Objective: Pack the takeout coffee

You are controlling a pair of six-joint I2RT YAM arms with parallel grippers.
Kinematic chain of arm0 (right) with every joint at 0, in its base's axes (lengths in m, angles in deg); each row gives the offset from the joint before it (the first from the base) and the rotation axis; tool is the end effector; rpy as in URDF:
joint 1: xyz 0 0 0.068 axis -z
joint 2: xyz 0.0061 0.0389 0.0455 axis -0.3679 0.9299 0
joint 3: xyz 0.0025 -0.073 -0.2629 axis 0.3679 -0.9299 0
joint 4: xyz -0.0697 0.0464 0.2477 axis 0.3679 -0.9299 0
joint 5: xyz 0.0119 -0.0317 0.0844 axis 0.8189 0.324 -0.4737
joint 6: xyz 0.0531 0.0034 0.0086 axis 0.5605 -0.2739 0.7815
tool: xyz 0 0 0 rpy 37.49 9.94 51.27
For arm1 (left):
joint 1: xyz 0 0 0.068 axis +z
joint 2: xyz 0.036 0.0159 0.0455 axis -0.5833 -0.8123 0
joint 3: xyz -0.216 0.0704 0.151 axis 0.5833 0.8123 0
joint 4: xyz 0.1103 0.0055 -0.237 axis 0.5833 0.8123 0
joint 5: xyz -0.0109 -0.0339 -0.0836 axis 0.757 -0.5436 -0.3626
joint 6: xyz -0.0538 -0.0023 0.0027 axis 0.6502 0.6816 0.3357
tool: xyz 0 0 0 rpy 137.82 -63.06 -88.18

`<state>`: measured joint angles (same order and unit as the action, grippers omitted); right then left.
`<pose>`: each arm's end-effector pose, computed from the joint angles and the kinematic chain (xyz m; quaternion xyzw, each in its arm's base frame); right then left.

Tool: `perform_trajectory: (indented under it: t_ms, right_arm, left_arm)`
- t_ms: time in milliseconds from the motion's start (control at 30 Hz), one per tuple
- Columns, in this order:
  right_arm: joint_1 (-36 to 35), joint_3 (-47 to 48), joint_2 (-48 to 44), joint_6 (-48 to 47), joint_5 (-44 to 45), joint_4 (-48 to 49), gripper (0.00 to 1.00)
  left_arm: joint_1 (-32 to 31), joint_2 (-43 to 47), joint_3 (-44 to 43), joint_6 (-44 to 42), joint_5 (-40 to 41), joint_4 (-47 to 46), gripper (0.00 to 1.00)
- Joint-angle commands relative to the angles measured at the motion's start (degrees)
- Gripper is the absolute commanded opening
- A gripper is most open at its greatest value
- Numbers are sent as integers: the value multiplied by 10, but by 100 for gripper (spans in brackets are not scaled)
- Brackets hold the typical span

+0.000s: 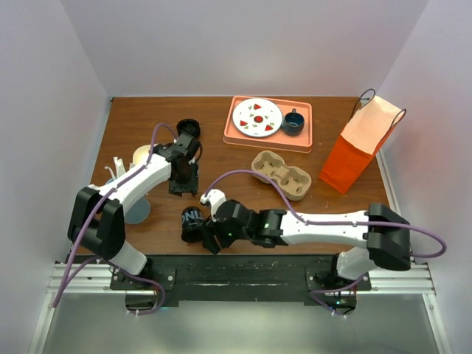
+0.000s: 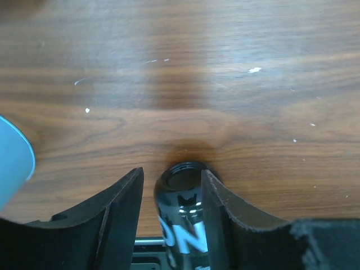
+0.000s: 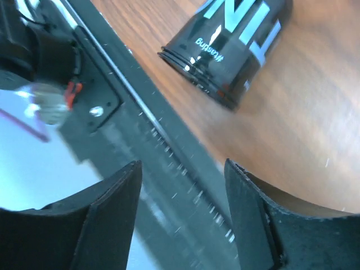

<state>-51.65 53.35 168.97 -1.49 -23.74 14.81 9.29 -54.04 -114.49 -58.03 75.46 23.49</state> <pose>0.0952 0.3084 0.2431 -0.3058 0.8491 0.3233 0.2844 0.2647 -0.1268 0.2304 -0.0232 0.9888 -0.0121 0.1472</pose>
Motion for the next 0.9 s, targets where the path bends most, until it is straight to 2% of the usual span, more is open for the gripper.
perform_trajectory:
  t_ms: [0, 133, 367, 533, 633, 733, 867]
  right_arm:
    - [-16, 23, 46, -143, 125, 86, 66]
    - [-23, 18, 87, -205, 166, 156, 67]
    - [-54, 68, 188, -222, 199, 255, 67]
    - [-85, 131, 239, -193, 241, 251, 69]
    - [-90, 150, 252, -165, 258, 246, 73]
    - [-90, 152, 244, -127, 314, 214, 72]
    - [-91, 120, 215, -130, 294, 238, 72]
  left_arm:
    - [15, 22, 20, 34, -40, -32, 50]
    - [15, 19, 56, 36, -38, -49, 50]
    - [16, 29, 95, 51, -21, -72, 52]
    - [17, 15, 112, 53, -37, -91, 51]
    - [18, 5, 98, 43, -25, -84, 51]
    - [19, -2, 69, 34, -14, -73, 51]
    - [20, -6, 10, 36, 14, -53, 51]
